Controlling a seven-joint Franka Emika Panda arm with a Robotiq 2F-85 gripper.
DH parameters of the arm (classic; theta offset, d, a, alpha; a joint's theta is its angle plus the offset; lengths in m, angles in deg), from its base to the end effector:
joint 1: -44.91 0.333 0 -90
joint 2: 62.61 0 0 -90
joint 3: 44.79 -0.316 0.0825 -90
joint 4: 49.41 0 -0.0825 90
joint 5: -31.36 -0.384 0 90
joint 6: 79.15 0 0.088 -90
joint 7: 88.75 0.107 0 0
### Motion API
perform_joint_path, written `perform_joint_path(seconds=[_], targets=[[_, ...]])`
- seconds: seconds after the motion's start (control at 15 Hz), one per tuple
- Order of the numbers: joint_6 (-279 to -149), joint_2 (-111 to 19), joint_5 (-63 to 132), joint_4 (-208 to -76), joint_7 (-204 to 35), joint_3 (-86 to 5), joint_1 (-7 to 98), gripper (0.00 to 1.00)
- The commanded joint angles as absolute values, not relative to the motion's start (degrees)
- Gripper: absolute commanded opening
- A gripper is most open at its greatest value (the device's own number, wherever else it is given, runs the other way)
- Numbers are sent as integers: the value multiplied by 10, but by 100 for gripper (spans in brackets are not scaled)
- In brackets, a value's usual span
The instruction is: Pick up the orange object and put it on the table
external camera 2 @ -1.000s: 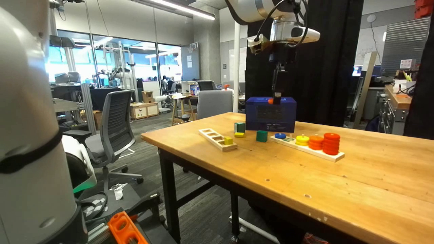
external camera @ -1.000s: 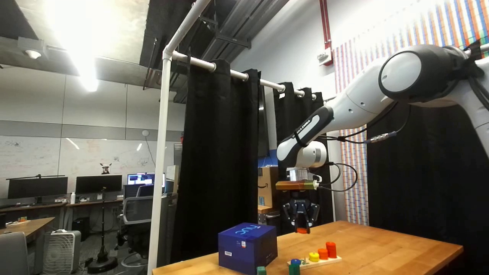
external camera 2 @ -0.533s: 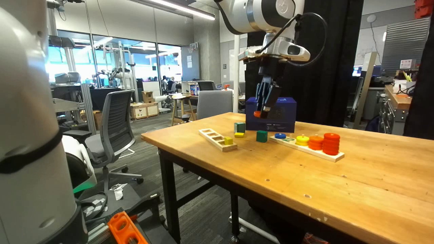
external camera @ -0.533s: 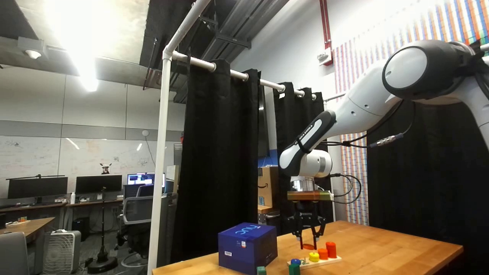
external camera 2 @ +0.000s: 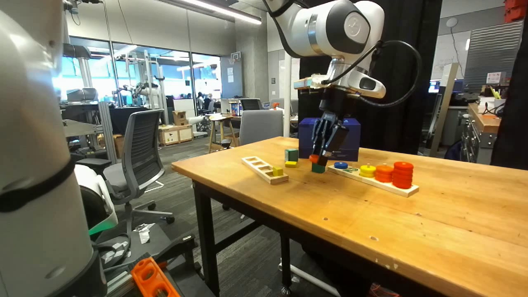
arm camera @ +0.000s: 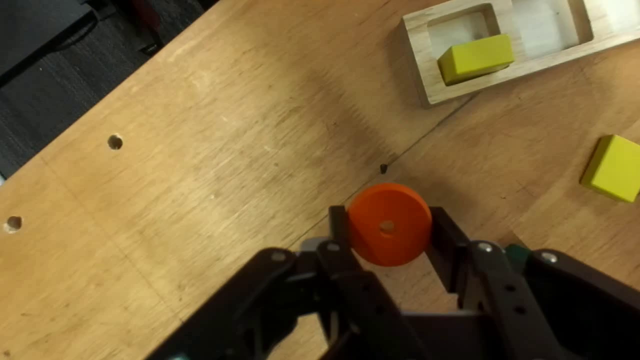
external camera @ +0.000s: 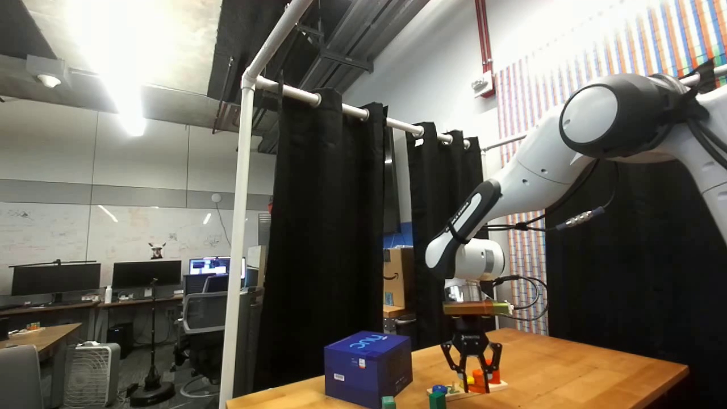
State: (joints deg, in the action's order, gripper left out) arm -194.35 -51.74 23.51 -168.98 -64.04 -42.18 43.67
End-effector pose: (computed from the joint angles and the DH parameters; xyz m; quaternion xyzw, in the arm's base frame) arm 0.5429 -0.0281 0.3156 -0.9494 0.2801 0.1395 0.0284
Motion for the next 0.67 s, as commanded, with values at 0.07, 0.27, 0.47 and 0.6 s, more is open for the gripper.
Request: perform_joint_path(seconds=[0.07, 0.27, 0.47, 0.6], targets=[[-1986, -506, 232, -1687, -641, -414, 436, 18], [-2044, -494, 236, -1687, -638, -409, 437, 18], [-2081, -484, 237, -1688, -635, -407, 439, 18], [-2091, -483, 238, -1690, -635, -406, 440, 18]])
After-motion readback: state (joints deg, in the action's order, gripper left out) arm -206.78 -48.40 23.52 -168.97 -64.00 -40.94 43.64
